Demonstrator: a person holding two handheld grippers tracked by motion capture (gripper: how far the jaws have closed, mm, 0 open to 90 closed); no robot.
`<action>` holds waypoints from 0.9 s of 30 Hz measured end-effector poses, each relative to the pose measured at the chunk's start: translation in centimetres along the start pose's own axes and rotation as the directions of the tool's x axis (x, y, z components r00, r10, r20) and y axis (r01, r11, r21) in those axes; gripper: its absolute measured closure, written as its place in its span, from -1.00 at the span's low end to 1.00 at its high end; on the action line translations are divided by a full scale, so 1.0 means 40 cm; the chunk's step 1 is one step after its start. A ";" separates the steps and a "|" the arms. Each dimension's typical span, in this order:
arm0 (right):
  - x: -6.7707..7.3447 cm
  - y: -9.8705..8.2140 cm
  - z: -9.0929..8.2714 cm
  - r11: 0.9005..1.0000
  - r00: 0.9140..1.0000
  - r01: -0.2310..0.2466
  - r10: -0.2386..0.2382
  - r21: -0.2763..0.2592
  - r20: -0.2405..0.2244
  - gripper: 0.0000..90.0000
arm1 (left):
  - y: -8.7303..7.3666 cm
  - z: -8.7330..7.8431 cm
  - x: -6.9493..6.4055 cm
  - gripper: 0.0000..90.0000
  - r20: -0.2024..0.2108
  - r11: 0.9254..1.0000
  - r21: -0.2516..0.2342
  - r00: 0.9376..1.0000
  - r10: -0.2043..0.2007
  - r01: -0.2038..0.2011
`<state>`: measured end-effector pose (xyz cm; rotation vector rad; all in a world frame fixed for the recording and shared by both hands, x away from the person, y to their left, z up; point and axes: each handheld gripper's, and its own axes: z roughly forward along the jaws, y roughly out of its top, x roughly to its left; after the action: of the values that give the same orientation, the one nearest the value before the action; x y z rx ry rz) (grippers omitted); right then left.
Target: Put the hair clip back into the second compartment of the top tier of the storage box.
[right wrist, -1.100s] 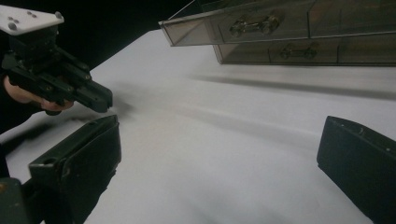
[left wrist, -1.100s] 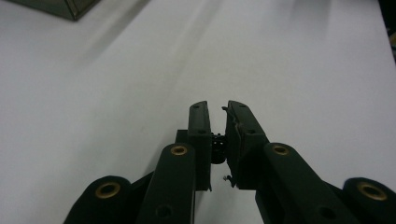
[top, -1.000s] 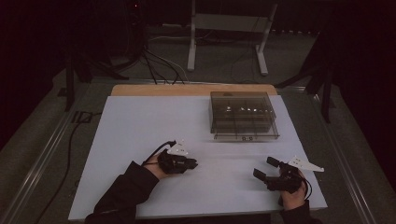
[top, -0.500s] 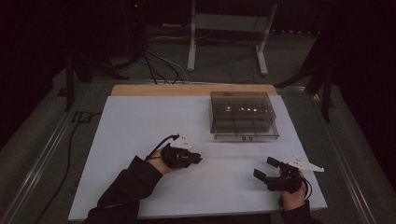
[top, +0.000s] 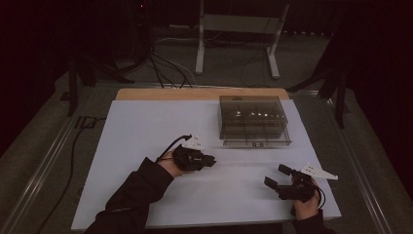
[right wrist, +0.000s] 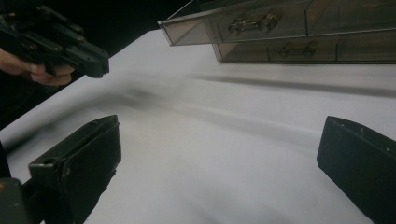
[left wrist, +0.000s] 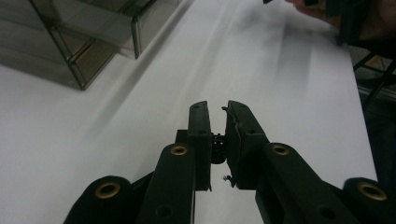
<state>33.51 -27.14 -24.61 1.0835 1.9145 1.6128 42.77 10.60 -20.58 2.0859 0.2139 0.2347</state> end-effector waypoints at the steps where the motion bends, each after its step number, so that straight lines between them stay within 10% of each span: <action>1: 0.000 0.000 0.000 1.000 1.000 0.000 0.000 0.000 -0.001 -1.00 | 0.003 0.001 -0.002 0.82 -0.002 1.000 -0.001 1.000 0.005 -0.005; 27: 0.002 0.001 -0.003 1.000 1.000 0.001 -0.001 -0.005 -0.004 -1.00 | 0.138 0.022 0.005 0.82 0.013 0.997 -0.059 0.998 0.059 -0.058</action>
<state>33.36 -27.16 -24.54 1.0789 1.9123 1.6192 43.49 7.17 -16.21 2.0368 0.1355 0.2576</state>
